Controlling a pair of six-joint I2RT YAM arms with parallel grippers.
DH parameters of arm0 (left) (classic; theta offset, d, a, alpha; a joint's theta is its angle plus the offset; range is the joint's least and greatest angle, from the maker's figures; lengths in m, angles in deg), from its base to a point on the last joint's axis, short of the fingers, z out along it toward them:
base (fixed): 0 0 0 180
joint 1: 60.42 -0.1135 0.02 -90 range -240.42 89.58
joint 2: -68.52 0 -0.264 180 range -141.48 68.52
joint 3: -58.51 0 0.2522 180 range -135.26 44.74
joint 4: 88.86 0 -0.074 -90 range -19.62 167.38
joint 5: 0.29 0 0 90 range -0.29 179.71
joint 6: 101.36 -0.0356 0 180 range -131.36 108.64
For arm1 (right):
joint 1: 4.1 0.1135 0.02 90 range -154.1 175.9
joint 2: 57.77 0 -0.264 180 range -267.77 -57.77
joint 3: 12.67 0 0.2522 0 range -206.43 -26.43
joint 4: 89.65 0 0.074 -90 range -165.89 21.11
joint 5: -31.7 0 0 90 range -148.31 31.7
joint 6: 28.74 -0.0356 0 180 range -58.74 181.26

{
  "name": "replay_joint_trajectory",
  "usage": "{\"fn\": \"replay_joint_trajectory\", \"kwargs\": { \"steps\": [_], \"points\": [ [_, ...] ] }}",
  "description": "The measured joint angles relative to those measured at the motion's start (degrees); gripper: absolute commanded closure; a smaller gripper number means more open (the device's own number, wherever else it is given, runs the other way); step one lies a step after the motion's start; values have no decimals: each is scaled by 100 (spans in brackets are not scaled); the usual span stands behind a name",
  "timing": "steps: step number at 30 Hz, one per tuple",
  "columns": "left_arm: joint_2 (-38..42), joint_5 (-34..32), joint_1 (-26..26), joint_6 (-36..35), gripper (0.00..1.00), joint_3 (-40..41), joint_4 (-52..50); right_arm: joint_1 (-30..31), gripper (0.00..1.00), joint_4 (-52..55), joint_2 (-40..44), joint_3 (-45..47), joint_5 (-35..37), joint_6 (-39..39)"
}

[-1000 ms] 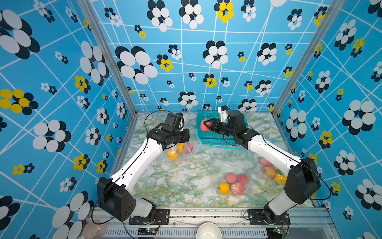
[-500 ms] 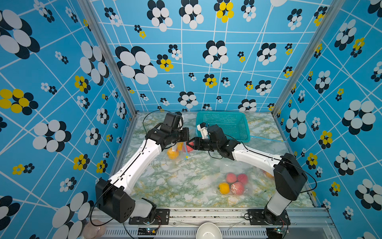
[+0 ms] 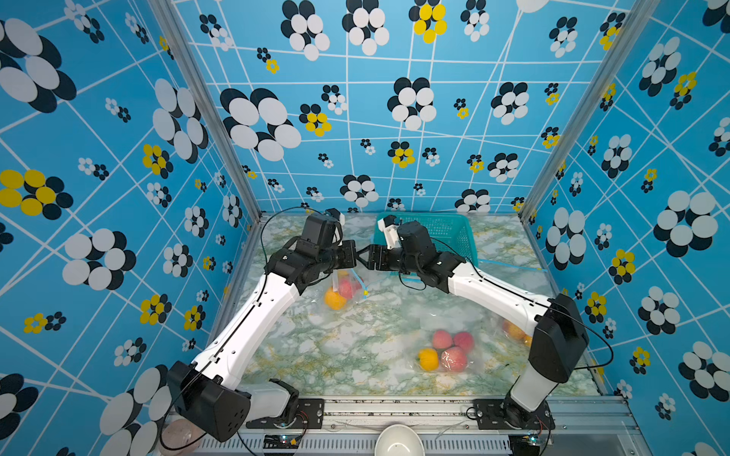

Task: Place the peach in a zip-top bag and seal the zipper
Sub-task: Place the peach in the zipper food storage bag, then adjust the zipper food storage bag at the center of the board.

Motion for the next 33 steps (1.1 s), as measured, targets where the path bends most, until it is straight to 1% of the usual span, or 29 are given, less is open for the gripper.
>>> {"fn": "replay_joint_trajectory", "kwargs": {
  "steps": [4,7,12,16,19,21,24,29,33],
  "points": [
    [-127,52,0,2,93,-63,-7,-122,34,114,800,595,267,240],
    [-275,85,0,2,93,-175,-2,-225,37,205,994,907,481,376],
    [-380,133,13,2,93,-264,0,-256,42,402,675,1001,584,562],
    [-382,136,50,2,93,-304,0,-256,52,527,225,828,767,682],
    [-382,136,81,2,93,-337,0,-258,65,636,-116,549,896,748],
    [-380,136,92,2,93,-339,-2,-256,81,664,-236,369,903,758],
    [-382,133,92,2,92,-339,0,-256,99,743,-304,0,835,728],
    [-415,133,127,2,92,-339,4,-256,100,769,-306,-614,435,616],
    [-520,131,151,0,91,-345,20,-256,100,649,-289,-728,70,407]
  ]
}}
